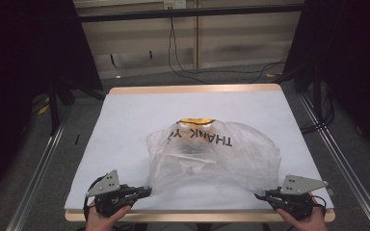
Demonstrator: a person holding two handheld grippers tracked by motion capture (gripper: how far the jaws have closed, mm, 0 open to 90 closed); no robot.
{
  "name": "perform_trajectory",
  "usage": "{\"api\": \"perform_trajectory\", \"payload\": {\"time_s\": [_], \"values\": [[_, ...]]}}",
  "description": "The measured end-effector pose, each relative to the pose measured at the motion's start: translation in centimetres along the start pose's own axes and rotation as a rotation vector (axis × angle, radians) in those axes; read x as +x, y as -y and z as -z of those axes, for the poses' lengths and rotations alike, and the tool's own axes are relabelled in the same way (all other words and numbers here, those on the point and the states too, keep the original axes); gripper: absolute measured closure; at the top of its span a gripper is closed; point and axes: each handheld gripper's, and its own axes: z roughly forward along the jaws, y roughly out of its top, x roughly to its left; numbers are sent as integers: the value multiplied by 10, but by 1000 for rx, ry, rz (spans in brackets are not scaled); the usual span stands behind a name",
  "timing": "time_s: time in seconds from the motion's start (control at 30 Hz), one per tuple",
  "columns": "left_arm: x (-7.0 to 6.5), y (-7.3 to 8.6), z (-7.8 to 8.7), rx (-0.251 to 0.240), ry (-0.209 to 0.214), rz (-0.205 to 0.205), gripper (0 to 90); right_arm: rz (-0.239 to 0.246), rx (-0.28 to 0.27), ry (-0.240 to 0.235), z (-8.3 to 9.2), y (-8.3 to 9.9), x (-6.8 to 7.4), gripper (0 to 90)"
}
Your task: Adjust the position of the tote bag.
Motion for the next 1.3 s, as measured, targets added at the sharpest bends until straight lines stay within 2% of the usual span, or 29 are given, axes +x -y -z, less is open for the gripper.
{"api": "perform_trajectory", "payload": {"time_s": [0.13,0.2,0.23,0.47,0.53,0.57,0.7,0.83,0.87,1.0,1.03,1.13,1.2,1.23,1.3], "values": [[1,0,1,-23,19,8,870,1,-5,-3,0,0,0,892],[1,-2,2,-19,14,-9,873,-1,-10,-6,1,-1,1,892],[0,-2,2,-22,5,1,874,-10,-17,-10,1,-1,1,892],[-3,-8,5,-45,10,-10,876,-3,-67,-19,8,-9,4,893],[-3,-10,7,-48,7,-24,877,-9,-99,-23,11,-12,3,893],[-4,-11,8,-49,1,-15,877,-11,-111,-23,12,-14,3,893],[-4,-14,10,-62,-4,-20,878,-3,-148,-29,14,-23,1,895],[-3,-18,11,-76,-3,-22,878,11,-165,-34,12,-32,1,895],[-3,-19,11,-70,-7,-36,879,17,-171,-36,12,-35,1,896],[-4,-22,11,-78,-2,-40,882,28,-199,-36,14,-43,1,896],[-4,-24,10,-76,-1,-54,882,30,-204,-35,16,-45,1,896],[-5,-29,11,-75,-19,-60,882,36,-224,-28,20,-51,0,896],[-4,-32,12,-95,-9,-58,883,27,-242,-37,23,-54,-2,896],[-4,-33,13,-92,-22,-61,884,33,-250,-36,24,-57,-3,895],[-3,-36,15,-100,-22,-70,883,36,-262,-31,25,-63,-5,896]]}}
